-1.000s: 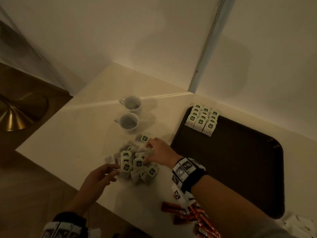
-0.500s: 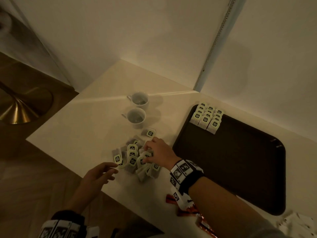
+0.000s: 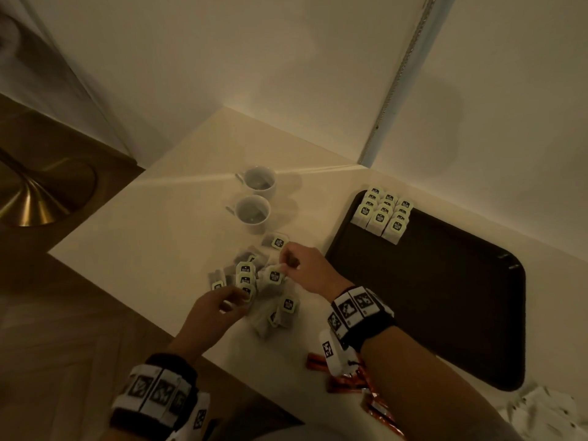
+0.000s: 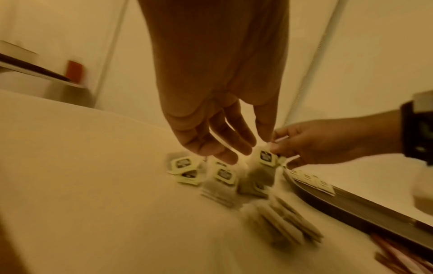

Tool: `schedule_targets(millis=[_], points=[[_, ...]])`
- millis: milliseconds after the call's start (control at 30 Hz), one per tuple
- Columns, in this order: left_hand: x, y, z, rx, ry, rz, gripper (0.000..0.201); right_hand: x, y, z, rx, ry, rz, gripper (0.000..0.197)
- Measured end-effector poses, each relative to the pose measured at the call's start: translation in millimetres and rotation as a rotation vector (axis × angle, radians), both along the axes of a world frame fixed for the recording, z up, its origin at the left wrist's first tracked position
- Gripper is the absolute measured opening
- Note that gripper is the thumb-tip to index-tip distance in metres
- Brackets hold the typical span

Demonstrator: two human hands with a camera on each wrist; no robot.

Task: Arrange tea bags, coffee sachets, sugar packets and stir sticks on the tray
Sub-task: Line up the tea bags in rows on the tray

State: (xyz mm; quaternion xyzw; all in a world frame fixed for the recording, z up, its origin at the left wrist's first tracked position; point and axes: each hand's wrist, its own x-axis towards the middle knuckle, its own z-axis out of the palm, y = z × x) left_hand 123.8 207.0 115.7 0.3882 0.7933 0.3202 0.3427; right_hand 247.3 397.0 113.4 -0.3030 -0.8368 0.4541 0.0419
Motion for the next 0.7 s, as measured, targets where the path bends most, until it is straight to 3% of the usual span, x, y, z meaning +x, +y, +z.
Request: schedule_targets(millis=[67,267,333,400,500,567,700], points=[[12,21,-1,-0.047,0.058,-0.060,0.008,8,5,6,-0.013,0.037,-0.071,0.010],[53,68,-25,-0.376,0.364,-0.244,0.048,36,18,25,-0.063,0.074,-0.218,0.009],[57,75,-37,-0.397,0.436,-0.270,0.054,45,20,30,-0.097,0.098,-0.249,0.011],[56,78,-39,-0.405,0.500,-0.302,0.049,54,22,34,-0.138,0.123,-0.287,0.016],[51,82,-33,-0.300,0.526,-0.305,0.019,66,25,44,-0.172,0.150,-0.344,0.011],[44,83,-27,-0.175,0.372,-0.270,0.018,70,28,51,-0.150,0.165,-0.341,0.008],[42,99,6,0.037,-0.426,0.003,0.009,78,38,76,-0.082,0.213,-0.339,0.010]])
